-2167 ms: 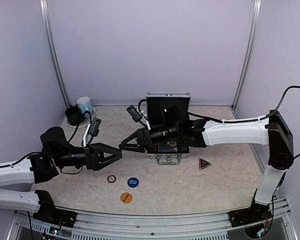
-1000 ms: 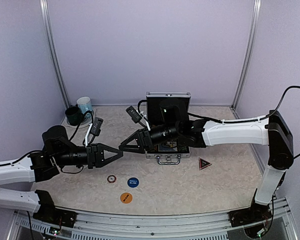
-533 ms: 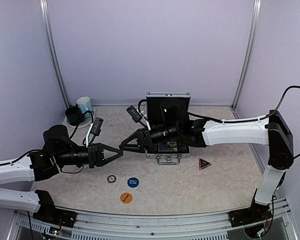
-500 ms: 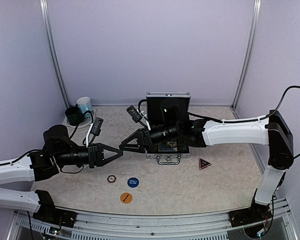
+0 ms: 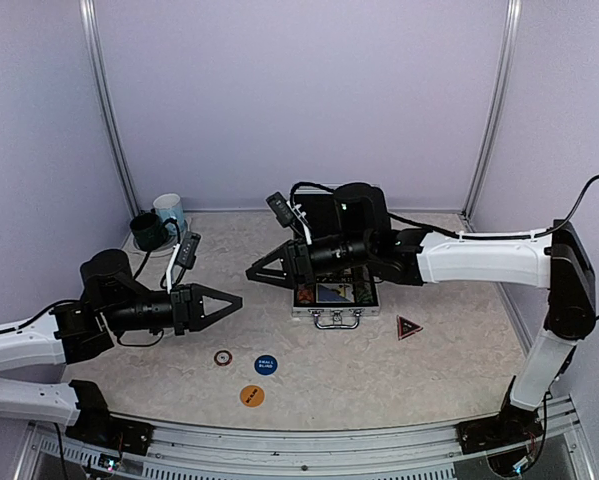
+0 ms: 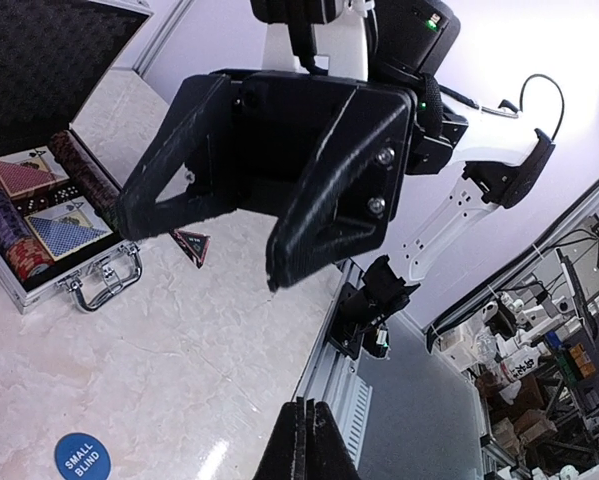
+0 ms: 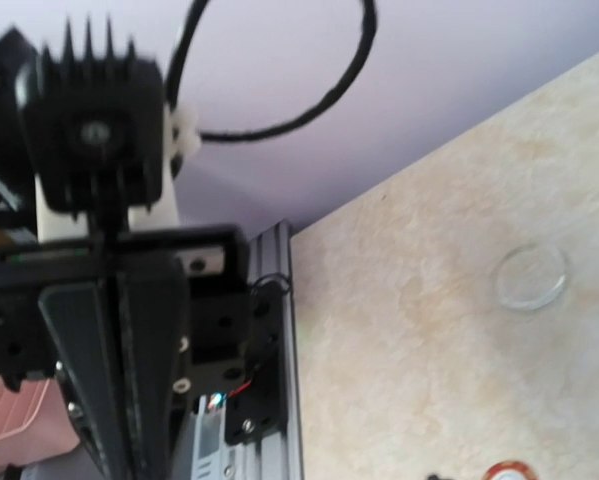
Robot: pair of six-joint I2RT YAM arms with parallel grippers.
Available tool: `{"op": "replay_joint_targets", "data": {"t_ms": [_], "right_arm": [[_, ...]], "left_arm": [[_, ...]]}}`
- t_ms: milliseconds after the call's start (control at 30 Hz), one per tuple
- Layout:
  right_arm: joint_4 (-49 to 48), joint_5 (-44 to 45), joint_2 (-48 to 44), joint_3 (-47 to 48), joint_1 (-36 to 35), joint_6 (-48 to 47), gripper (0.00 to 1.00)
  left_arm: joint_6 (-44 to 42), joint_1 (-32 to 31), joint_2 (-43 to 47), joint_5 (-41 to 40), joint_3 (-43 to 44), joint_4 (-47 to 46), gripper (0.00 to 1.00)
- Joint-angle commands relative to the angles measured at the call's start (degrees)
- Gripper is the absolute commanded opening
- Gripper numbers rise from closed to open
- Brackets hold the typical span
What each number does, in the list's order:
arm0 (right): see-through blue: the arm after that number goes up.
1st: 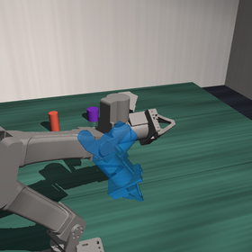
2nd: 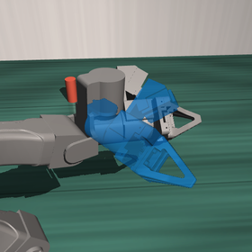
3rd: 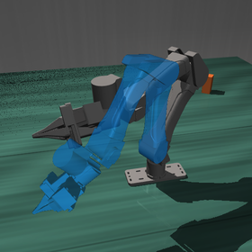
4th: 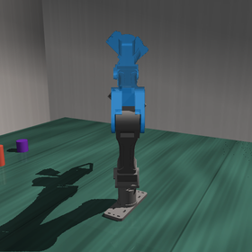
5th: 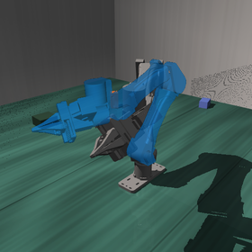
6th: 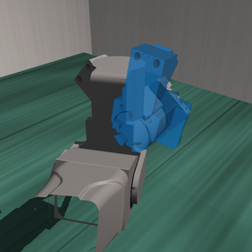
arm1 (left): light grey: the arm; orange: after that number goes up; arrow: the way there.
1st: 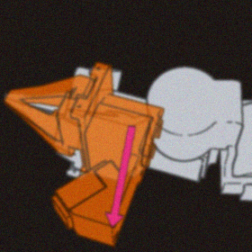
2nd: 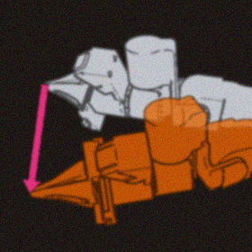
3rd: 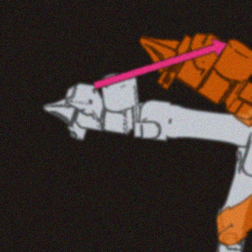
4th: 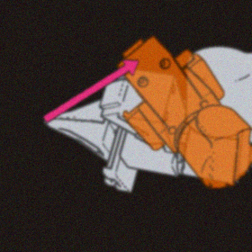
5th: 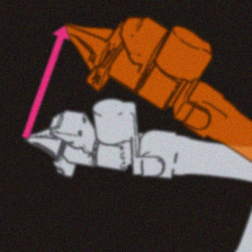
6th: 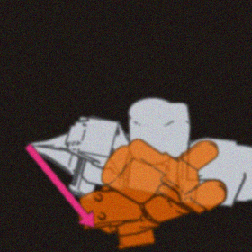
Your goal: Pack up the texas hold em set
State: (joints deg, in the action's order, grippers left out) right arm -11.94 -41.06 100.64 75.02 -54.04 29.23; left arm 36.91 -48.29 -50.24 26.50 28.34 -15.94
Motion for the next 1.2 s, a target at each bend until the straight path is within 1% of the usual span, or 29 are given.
{"op": "replay_joint_targets", "data": {"t_ms": [0, 200, 233, 333, 367, 433, 500, 633, 767, 967, 1167], "right_arm": [[0.6, 0.6, -2.7, 0.2, 0.8, -0.3, 0.52], [0.6, -1.3, -1.9, -0.3, 0.8, 0.0, 0.53], [0.5, -1.9, -1.7, -0.4, 0.8, 0.1, 0.52], [0.1, -3.3, -0.9, -0.7, 0.7, 0.5, 0.53], [0.4, -3.3, -0.6, -0.9, 0.7, 0.2, 0.53], [1.1, -2.4, -0.2, -1.0, 0.6, -0.3, 0.53], [1.2, -2.7, 0.5, -1.2, 0.5, -0.3, 0.53], [1.2, -4.2, 2.2, -0.3, -0.4, -0.1, 0.54], [1.4, -5.3, 4.0, 1.2, -1.6, -0.1, 0.55], [0.9, -5.7, 4.8, 2.2, -2.5, 0.3, 0.55], [0.7, -4.1, 4.9, 2.4, -2.5, 0.3, 0.55]], "left_arm": [[-1.1, -0.4, 1.1, -0.6, 0.5, 0.0, 0.00], [-2.1, -0.4, 0.7, -0.7, 1.5, 0.6, 0.00], [-2.2, -0.4, 0.5, -0.6, 1.6, 0.7, 0.08], [-2.6, -0.4, 0.2, -1.0, 2.3, 1.3, 0.49], [-2.9, -0.4, 0.3, -1.4, 2.6, 1.9, 0.60], [-3.6, -0.4, 0.9, -3.2, 3.2, 3.7, 0.73], [-4.1, -0.1, 2.2, -4.8, 3.3, 4.8, 0.83], [-4.1, 0.9, 3.3, -5.8, 3.0, 5.9, 0.84], [-3.0, 1.9, 3.2, -3.5, 2.2, 3.9, 0.85], [-1.9, 2.0, 0.1, 2.1, 2.0, 0.9, 0.81], [-1.6, 1.7, -0.6, 3.6, 2.0, 0.3, 0.78]]}}
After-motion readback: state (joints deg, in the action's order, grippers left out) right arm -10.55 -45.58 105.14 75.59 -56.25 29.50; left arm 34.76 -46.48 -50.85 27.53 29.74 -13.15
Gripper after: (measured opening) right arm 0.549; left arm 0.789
